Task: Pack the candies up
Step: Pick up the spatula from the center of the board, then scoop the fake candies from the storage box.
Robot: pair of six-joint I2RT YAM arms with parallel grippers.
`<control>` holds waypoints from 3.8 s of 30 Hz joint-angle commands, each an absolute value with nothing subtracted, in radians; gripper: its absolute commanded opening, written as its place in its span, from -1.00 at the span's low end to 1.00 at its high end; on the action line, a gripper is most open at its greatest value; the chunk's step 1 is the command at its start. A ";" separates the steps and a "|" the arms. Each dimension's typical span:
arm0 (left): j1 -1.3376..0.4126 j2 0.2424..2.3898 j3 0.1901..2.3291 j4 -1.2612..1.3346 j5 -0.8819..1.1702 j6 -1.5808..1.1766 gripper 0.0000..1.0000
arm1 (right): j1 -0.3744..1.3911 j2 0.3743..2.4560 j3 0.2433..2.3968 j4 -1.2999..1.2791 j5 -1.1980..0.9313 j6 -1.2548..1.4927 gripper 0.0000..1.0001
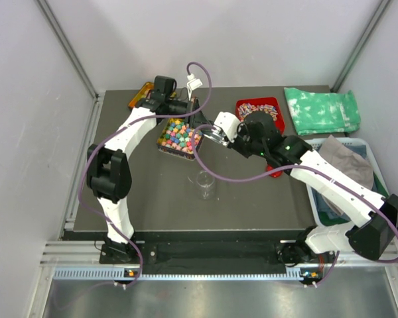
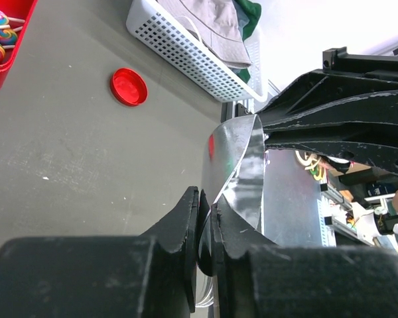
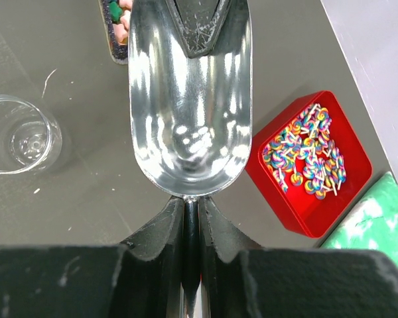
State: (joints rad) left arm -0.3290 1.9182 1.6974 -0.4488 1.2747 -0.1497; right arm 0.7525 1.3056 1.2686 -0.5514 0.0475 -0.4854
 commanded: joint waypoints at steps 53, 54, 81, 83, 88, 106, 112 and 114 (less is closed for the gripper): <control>-0.098 1.845 1.569 -0.511 0.436 0.051 0.98 | 0.709 1.209 1.282 -0.514 0.037 -0.502 -1.00; -0.098 1.841 1.560 -0.502 0.413 0.049 0.98 | 0.709 1.213 1.281 -0.517 0.035 -0.502 -1.00; -0.112 2.080 1.710 -0.480 0.262 0.104 0.05 | 0.710 1.255 1.305 -0.535 0.018 -0.515 -1.00; -0.112 2.092 1.721 -0.477 0.262 0.104 0.00 | 0.710 1.252 1.304 -0.537 0.018 -0.517 -1.00; -0.114 2.134 1.755 -0.495 0.258 0.112 -0.04 | 0.710 1.253 1.304 -0.534 0.015 -0.512 -1.00; -0.133 2.198 1.815 -0.480 0.178 0.129 -0.29 | 0.710 1.250 1.302 -0.534 0.003 -0.506 -1.00; -0.147 2.217 1.815 -0.483 0.143 0.149 -0.36 | 0.710 1.265 1.316 -0.543 0.003 -0.517 -1.00; -0.152 2.221 1.815 -0.483 0.140 0.155 -0.38 | 0.713 1.269 1.328 -0.554 0.005 -0.526 -1.00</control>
State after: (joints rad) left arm -0.1398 2.2086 1.7844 -0.5053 0.1673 0.1307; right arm 0.7170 1.2568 1.2591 -0.5701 0.0196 -0.5148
